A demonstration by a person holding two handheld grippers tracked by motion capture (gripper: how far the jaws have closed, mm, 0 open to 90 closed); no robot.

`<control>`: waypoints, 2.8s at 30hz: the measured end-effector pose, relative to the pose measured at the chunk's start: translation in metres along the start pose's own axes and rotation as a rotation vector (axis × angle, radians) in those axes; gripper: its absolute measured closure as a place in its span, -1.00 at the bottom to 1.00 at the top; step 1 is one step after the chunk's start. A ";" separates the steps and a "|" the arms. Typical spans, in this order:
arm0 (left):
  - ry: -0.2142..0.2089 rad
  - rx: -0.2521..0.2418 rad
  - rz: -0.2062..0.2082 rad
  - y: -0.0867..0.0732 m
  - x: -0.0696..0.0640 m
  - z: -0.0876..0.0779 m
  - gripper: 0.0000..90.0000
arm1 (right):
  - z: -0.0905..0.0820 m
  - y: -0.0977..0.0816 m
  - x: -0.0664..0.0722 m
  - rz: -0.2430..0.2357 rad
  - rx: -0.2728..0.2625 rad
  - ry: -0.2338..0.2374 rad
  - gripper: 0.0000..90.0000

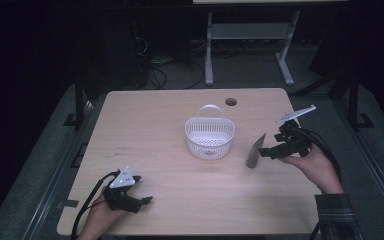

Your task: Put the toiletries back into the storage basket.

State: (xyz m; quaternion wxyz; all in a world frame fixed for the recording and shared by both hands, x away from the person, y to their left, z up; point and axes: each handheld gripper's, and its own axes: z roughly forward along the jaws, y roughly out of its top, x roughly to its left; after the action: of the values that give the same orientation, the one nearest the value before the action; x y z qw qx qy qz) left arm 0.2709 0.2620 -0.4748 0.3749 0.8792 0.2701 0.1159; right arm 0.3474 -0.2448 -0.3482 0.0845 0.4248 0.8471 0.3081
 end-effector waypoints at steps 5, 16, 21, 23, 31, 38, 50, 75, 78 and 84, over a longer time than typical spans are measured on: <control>0.000 0.002 0.002 0.000 0.000 0.000 -0.71 | 0.005 0.006 0.002 -0.013 0.017 0.008 -0.77; 0.000 0.001 0.002 0.000 0.000 0.000 -0.71 | 0.015 0.018 0.005 -0.031 0.049 0.010 -0.80; 0.000 0.001 0.002 0.000 0.000 0.000 -0.71 | 0.021 0.024 0.005 -0.032 0.057 0.008 -0.81; -0.001 0.001 0.002 0.000 0.000 0.000 -0.71 | 0.023 0.026 0.005 -0.035 0.061 0.010 -0.81; -0.002 0.000 0.003 0.000 0.000 0.000 -0.71 | 0.029 0.035 0.007 -0.043 0.081 0.005 -0.81; -0.004 0.000 0.003 0.000 0.000 0.000 -0.71 | 0.031 0.038 0.008 -0.043 0.099 -0.002 -0.71; -0.003 0.000 0.004 0.000 0.000 0.000 -0.71 | 0.030 0.039 0.010 -0.040 0.104 -0.004 -0.36; -0.005 0.000 0.003 0.000 0.000 0.000 -0.71 | 0.022 0.046 0.015 -0.049 0.104 -0.007 -0.34; -0.005 0.000 0.003 0.000 0.000 0.000 -0.71 | 0.019 0.048 0.015 -0.052 0.097 -0.002 -0.34; -0.005 0.000 0.005 0.000 0.000 0.000 -0.71 | 0.016 0.052 0.018 -0.057 0.093 -0.004 -0.34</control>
State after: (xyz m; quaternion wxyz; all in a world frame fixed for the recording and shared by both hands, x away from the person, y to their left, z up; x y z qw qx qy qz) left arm 0.2708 0.2618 -0.4747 0.3754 0.8800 0.2673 0.1148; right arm 0.3773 -0.2010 -0.3279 0.0749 0.4045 0.8721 0.2649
